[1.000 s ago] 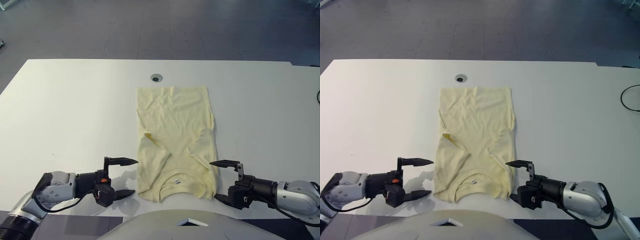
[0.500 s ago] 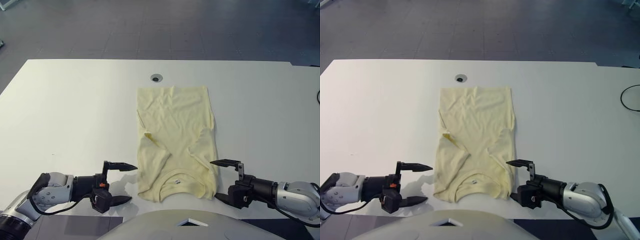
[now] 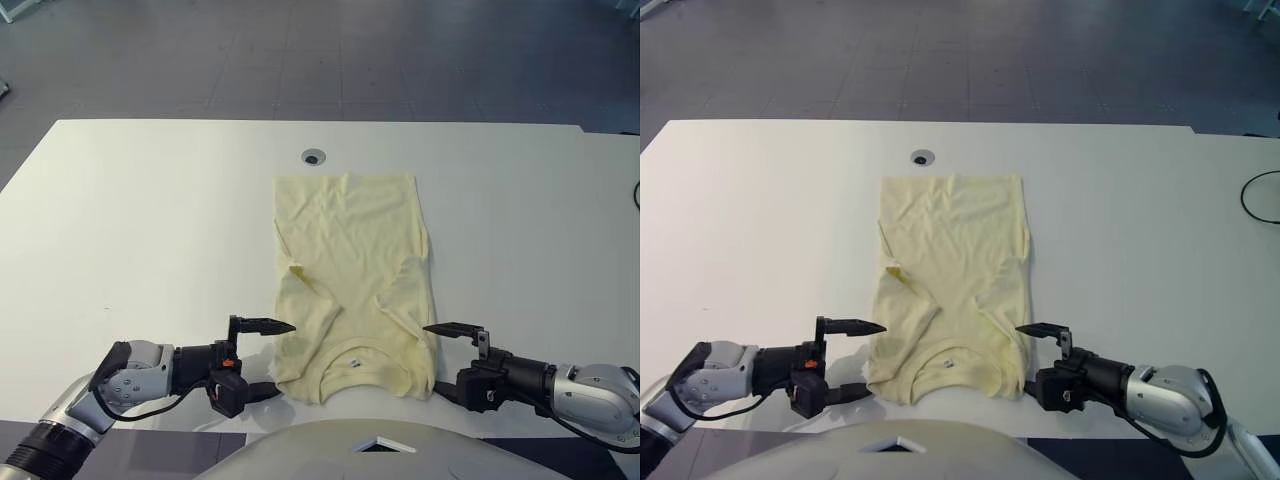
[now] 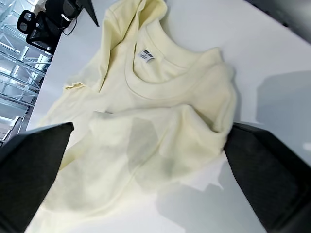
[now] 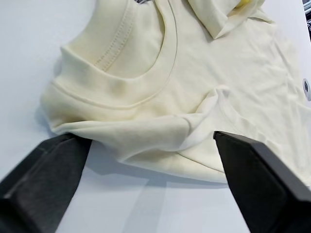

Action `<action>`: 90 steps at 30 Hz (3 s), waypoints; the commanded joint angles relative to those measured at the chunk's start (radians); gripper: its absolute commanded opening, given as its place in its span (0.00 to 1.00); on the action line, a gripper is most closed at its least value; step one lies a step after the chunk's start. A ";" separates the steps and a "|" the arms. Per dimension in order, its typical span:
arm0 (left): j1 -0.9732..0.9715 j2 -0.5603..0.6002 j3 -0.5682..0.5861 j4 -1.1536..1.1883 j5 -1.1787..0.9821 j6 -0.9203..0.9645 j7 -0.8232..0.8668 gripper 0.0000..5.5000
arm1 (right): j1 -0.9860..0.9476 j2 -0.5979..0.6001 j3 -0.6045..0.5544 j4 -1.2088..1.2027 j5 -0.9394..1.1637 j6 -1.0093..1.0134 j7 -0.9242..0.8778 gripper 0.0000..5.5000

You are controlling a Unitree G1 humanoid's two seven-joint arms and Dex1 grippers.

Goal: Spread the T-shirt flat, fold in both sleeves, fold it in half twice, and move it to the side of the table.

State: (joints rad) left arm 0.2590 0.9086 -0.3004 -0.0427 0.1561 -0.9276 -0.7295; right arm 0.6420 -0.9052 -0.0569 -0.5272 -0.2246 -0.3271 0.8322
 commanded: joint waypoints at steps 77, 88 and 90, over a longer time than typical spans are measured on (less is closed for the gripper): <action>0.490 0.223 0.781 -0.735 -1.148 0.828 -0.485 0.00 | -0.106 -0.137 -0.463 -0.132 1.354 0.715 0.529 0.00; 0.514 0.139 1.010 -0.840 -1.318 1.120 -0.557 0.00 | -0.097 -0.118 -0.520 -0.158 1.427 0.869 0.578 0.00; 0.547 0.118 1.053 -0.861 -1.333 1.162 -0.602 0.00 | -0.068 -0.116 -0.537 -0.172 1.404 0.874 0.635 0.00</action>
State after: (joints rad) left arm 0.7721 1.0474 0.7052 -0.8793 -1.1590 0.1921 -1.2891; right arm 0.5482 -1.0276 -0.5664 -0.6787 1.2031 0.5403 1.4157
